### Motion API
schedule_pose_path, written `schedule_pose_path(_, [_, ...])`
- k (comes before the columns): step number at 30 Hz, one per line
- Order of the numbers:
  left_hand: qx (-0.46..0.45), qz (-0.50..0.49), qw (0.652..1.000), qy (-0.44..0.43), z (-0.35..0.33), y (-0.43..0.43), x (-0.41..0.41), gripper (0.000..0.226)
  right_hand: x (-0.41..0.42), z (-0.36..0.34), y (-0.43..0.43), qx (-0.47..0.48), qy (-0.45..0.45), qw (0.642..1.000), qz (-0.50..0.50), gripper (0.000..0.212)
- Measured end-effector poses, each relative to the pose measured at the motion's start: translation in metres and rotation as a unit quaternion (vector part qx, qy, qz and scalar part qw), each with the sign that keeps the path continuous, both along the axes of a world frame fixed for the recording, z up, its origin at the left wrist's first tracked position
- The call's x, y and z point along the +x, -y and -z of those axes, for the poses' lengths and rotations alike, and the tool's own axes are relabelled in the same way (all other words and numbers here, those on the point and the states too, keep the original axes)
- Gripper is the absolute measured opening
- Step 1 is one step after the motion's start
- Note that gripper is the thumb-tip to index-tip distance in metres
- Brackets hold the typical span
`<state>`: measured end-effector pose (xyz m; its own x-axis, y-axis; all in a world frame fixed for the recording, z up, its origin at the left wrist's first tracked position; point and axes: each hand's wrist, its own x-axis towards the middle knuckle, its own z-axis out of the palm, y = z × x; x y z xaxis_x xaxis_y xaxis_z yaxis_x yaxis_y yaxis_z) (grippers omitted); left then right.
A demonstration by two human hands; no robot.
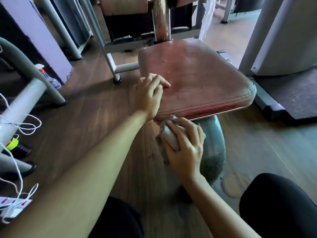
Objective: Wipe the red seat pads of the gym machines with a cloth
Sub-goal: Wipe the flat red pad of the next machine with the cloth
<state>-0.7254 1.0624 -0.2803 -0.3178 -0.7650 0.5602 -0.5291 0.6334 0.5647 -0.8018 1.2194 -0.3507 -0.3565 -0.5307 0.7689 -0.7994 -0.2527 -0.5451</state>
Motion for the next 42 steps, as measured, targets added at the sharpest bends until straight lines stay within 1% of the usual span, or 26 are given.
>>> schedule_pose_path(2, [-0.002, 0.003, 1.000, -0.017, 0.003, 0.001, 0.000, 0.038, 0.001, 0.007, 0.001, 0.021, -0.059, 0.998, -0.031, 0.025])
schedule_pose_path(3, [-0.001, 0.005, 1.000, -0.018, 0.003, 0.002, 0.000, 0.038, -0.002, 0.007, 0.000, 0.021, -0.064, 0.997, -0.032, 0.022])
schedule_pose_path(5, [0.001, 0.008, 1.000, -0.018, 0.004, 0.005, 0.001, 0.038, -0.012, 0.006, -0.004, 0.002, -0.035, 0.999, -0.001, 0.018])
schedule_pose_path(8, [0.012, 0.008, 1.000, -0.013, 0.005, 0.008, 0.001, 0.037, -0.019, -0.002, -0.006, -0.022, 0.050, 0.996, 0.066, 0.013])
schedule_pose_path(10, [0.014, 0.004, 1.000, -0.011, 0.007, 0.009, 0.002, 0.037, -0.009, -0.005, -0.002, -0.021, 0.075, 0.994, 0.081, 0.014])
schedule_pose_path(13, [0.012, 0.008, 1.000, -0.014, 0.007, 0.007, 0.003, 0.038, 0.005, -0.003, 0.002, -0.026, 0.029, 0.999, 0.038, 0.015])
schedule_pose_path(15, [0.020, 0.012, 0.999, -0.026, 0.006, 0.006, 0.001, 0.039, -0.004, -0.005, -0.002, -0.027, 0.005, 0.999, 0.020, 0.015])
schedule_pose_path(17, [0.022, 0.021, 0.998, -0.046, 0.008, 0.007, 0.001, 0.038, -0.026, -0.006, -0.005, -0.035, 0.030, 0.997, 0.063, 0.013])
schedule_pose_path(19, [0.022, 0.024, 0.998, -0.054, 0.008, 0.006, 0.001, 0.036, -0.043, -0.008, -0.005, -0.040, 0.089, 0.987, 0.124, 0.013])
schedule_pose_path(21, [0.030, 0.025, 0.998, -0.045, 0.007, 0.005, 0.000, 0.032, -0.040, -0.009, -0.001, -0.044, 0.132, 0.977, 0.162, 0.011])
schedule_pose_path(22, [0.035, 0.024, 0.998, -0.042, 0.006, 0.004, 0.002, 0.031, -0.032, -0.009, 0.002, -0.043, 0.134, 0.976, 0.166, 0.010])
schedule_pose_path(24, [0.040, 0.027, 0.998, -0.037, 0.004, 0.002, 0.002, 0.029, -0.025, -0.007, 0.003, -0.041, 0.096, 0.985, 0.137, 0.011])
schedule_pose_path(26, [0.036, 0.022, 0.999, -0.029, 0.003, 0.000, 0.003, 0.029, -0.039, -0.007, -0.002, -0.036, 0.037, 0.995, 0.083, 0.012])
schedule_pose_path(27, [0.034, 0.019, 0.999, -0.028, 0.003, 0.000, 0.003, 0.029, -0.049, -0.007, -0.005, -0.034, 0.017, 0.996, 0.075, 0.013])
schedule_pose_path(28, [0.032, 0.018, 0.999, -0.031, 0.003, 0.001, 0.002, 0.030, -0.058, -0.008, -0.007, -0.034, 0.018, 0.996, 0.081, 0.013])
schedule_pose_path(30, [0.028, 0.022, 0.999, -0.040, 0.005, 0.003, 0.001, 0.031, -0.060, -0.010, -0.007, -0.040, 0.078, 0.990, 0.110, 0.012])
schedule_pose_path(31, [0.024, 0.025, 0.998, -0.047, 0.005, 0.004, 0.001, 0.031, -0.052, -0.012, -0.006, -0.043, 0.113, 0.987, 0.110, 0.012])
schedule_pose_path(32, [0.021, 0.027, 0.998, -0.053, 0.006, 0.005, 0.002, 0.032, -0.040, -0.012, -0.004, -0.041, 0.125, 0.987, 0.095, 0.012])
schedule_pose_path(33, [0.021, 0.031, 0.998, -0.057, 0.006, 0.005, 0.001, 0.032, -0.030, -0.011, -0.003, -0.037, 0.109, 0.991, 0.071, 0.012])
schedule_pose_path(35, [0.024, 0.037, 0.997, -0.057, 0.006, 0.005, 0.001, 0.032, -0.029, -0.008, -0.003, -0.026, 0.048, 0.998, 0.017, 0.013])
schedule_pose_path(37, [0.027, 0.035, 0.998, -0.054, 0.004, 0.003, 0.001, 0.032, -0.044, -0.011, -0.005, -0.026, 0.031, 0.999, 0.009, 0.012])
schedule_pose_path(38, [0.032, 0.035, 0.997, -0.055, 0.004, 0.003, 0.001, 0.032, -0.051, -0.012, -0.006, -0.029, 0.048, 0.998, 0.030, 0.012])
schedule_pose_path(40, [0.039, 0.034, 0.997, -0.058, 0.005, 0.003, 0.000, 0.031, -0.057, -0.015, -0.008, -0.041, 0.114, 0.989, 0.083, 0.012])
schedule_pose_path(42, [0.039, 0.032, 0.997, -0.059, 0.005, 0.004, 0.000, 0.031, -0.042, -0.018, -0.003, -0.048, 0.165, 0.978, 0.120, 0.011])
